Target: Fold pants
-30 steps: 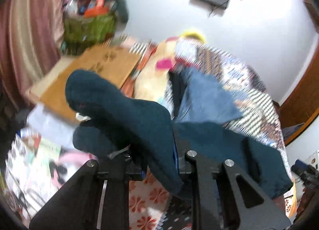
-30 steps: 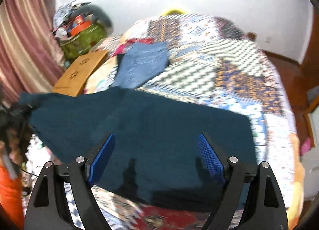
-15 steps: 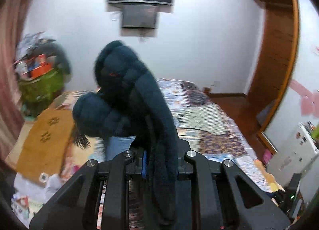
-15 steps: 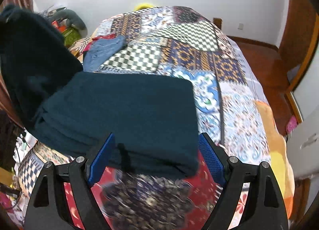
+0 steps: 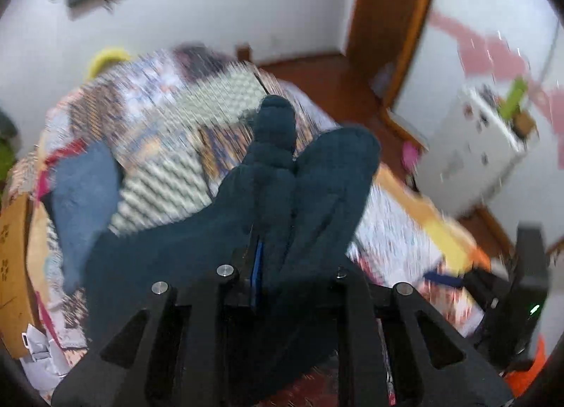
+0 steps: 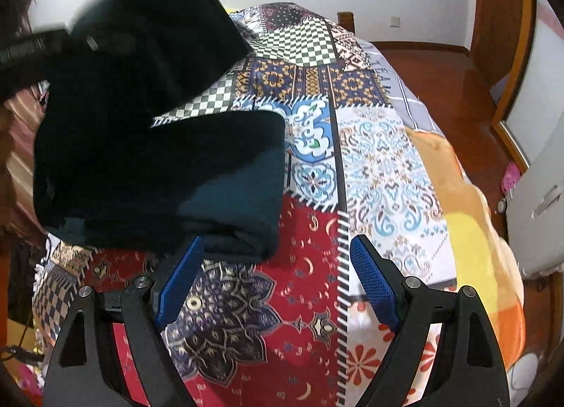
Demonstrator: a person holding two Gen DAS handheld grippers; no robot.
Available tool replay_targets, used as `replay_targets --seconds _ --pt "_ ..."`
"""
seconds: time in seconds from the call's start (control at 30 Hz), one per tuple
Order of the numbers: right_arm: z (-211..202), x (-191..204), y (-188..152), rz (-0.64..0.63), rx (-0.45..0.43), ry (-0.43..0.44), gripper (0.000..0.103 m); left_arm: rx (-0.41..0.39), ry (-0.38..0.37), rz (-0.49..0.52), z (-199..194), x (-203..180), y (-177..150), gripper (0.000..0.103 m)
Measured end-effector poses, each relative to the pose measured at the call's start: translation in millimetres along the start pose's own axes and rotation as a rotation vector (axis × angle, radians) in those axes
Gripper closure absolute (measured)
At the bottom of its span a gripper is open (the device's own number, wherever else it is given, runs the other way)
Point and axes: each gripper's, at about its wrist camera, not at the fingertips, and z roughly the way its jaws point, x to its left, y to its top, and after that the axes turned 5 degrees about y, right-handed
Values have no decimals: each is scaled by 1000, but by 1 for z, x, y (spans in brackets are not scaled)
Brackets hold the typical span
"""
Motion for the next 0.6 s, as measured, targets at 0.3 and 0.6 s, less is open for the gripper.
replay_targets --seconds 0.3,0.6 --pt "-1 5 -15 4 26 15 20 94 5 106 9 -19 -28 38" --pt "4 22 -16 -16 39 42 20 -56 83 41 -40 38 -24 12"
